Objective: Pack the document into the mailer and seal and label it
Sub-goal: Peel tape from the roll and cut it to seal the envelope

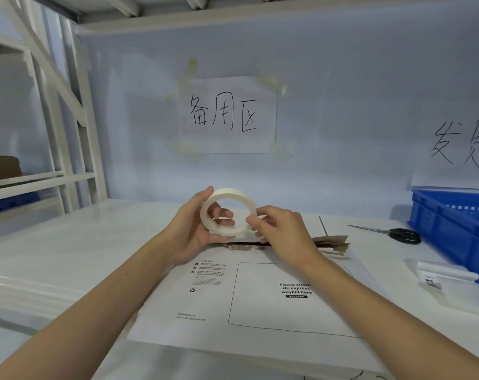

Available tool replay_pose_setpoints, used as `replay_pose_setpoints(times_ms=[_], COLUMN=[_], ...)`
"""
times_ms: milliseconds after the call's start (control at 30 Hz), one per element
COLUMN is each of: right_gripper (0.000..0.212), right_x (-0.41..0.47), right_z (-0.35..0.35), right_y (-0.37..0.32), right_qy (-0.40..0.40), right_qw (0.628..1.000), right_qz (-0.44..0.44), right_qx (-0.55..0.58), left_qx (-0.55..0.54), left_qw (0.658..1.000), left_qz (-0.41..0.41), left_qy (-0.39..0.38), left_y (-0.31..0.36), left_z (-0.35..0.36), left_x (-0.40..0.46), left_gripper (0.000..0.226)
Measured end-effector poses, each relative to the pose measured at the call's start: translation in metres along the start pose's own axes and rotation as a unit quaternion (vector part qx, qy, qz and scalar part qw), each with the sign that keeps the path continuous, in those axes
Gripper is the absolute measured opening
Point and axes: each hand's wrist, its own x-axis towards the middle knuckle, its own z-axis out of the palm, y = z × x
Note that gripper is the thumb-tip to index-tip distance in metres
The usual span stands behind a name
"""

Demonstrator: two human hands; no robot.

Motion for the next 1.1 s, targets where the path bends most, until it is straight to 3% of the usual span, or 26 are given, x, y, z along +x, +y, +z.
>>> replay_pose_setpoints(times_ms=[167,333,600,800,967,1100], right_gripper=[0.023,0.019,0.016,0.043,0.034,0.023], right_x=[0.0,-0.003,-0.001,0.003,0.006,0.005], right_z=[0.003,0.002,0.002,0.002,0.0,0.0], right_y=[-0.006,-0.01,-0.011,-0.005,-0.001,0.002], right_qy=[-0.024,-0.03,-0.024,-0.033,-0.018,-0.015], right_qw=[0.969,0.93,0.939,0.967,0.976,0.955], right_qz=[0.12,0.161,0.142,0.107,0.127,0.176], right_qx=[0.213,0.329,0.312,0.228,0.179,0.237], left_qx=[0.006,-0.001,-0.013,-0.015,-0.028,-0.049], left_qw=[1.0,1.0,0.999,0.998,0.995,0.992], left_qz=[0.003,0.002,-0.02,-0.06,-0.084,-0.097], left_qy=[-0.005,0.0,0.022,0.002,-0.035,-0.058], left_y=[0.0,-0.001,0.0,-0.002,-0.002,0.001], left_z=[-0.003,-0.003,-0.002,0.001,0.002,0.003], left_x=[0.002,0.003,0.003,0.001,0.0,-0.002], left_gripper=[0.05,0.054,0.061,0.062,0.059,0.053])
